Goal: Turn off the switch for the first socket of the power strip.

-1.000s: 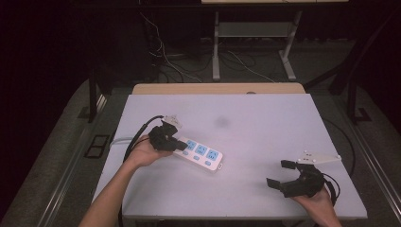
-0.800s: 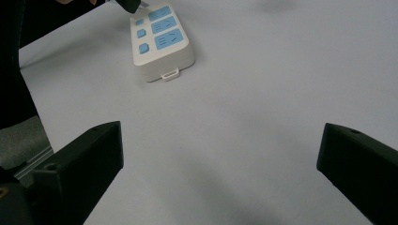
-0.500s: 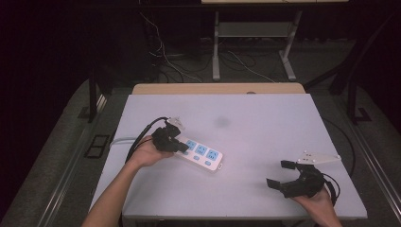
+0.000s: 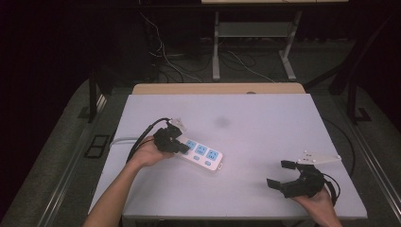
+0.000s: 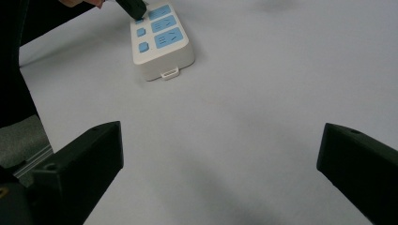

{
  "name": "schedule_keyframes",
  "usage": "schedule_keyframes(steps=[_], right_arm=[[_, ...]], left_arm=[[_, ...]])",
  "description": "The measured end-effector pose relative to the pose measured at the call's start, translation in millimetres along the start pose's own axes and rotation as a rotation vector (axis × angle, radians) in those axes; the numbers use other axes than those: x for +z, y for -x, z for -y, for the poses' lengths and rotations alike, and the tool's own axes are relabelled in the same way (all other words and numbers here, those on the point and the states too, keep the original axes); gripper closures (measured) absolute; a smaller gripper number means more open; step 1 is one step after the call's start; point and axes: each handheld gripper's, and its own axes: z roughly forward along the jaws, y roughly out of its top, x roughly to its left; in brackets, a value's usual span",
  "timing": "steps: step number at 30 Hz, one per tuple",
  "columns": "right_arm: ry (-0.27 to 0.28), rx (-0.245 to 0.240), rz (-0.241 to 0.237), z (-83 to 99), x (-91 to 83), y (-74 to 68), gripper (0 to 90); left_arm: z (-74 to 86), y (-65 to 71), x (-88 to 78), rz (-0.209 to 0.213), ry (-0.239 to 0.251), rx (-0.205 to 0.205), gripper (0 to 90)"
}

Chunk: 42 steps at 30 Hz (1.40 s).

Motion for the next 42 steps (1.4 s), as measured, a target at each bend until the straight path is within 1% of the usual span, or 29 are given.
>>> schedule_keyframes(steps=[4, 6, 9, 16, 18, 23, 24, 25, 27, 31, 37, 42], right_arm=[[-0.001, 0.000, -0.001, 0.1, 0.3, -0.3, 0.5], [-0.001, -0.001, -0.001, 0.1, 0.3, -0.3, 0.5], [-0.001, -0.001, -0.002, 0.1, 0.6, -0.5, 0.5], [-0.002, -0.004, -0.004, 0.2, 0.8, -0.9, 0.5], [-0.001, -0.004, -0.005, 0.2, 0.7, -1.2, 0.5], [-0.003, -0.005, -0.008, 0.4, 0.3, -2.1, 0.5], [-0.004, -0.007, -0.008, 0.3, 0.1, -2.3, 0.5], [-0.004, -0.007, -0.008, 0.3, 0.1, -2.3, 0.5], [-0.001, -0.011, -0.006, 0.2, -0.7, -2.1, 0.5], [0.004, -0.009, -0.003, 0.4, -2.5, -1.0, 0.5], [0.001, -0.004, 0.000, 0.1, -2.0, -0.2, 0.5], [0.000, -0.006, -0.001, 0.2, -1.2, 0.1, 0.5]], left_arm=[[-0.1, 0.1, 0.8, 0.003, 0.006, -0.001, 89.2], [-0.5, 0.1, 0.9, 0.003, 0.003, 0.007, 89.2], [0.4, -1.0, 0.9, 0.012, 0.008, -0.003, 89.3], [0.2, -1.4, 1.0, 0.014, 0.004, -0.002, 89.6], [0.5, -1.4, 1.2, 0.014, 0.005, -0.017, 89.7], [1.8, -2.4, 2.0, 0.020, 0.010, -0.037, 89.9], [1.9, -2.9, 2.4, 0.024, 0.008, -0.034, 89.9], [2.4, -3.0, 2.3, 0.027, 0.011, -0.042, 89.9], [3.3, -3.4, 2.2, 0.029, 0.018, -0.035, 89.9], [4.3, -2.9, 2.1, 0.025, 0.025, -0.042, 89.9], [2.0, -0.3, 1.9, 0.008, 0.011, -0.044, 89.8], [1.8, -1.4, 1.7, 0.012, 0.009, -0.050, 89.8]])
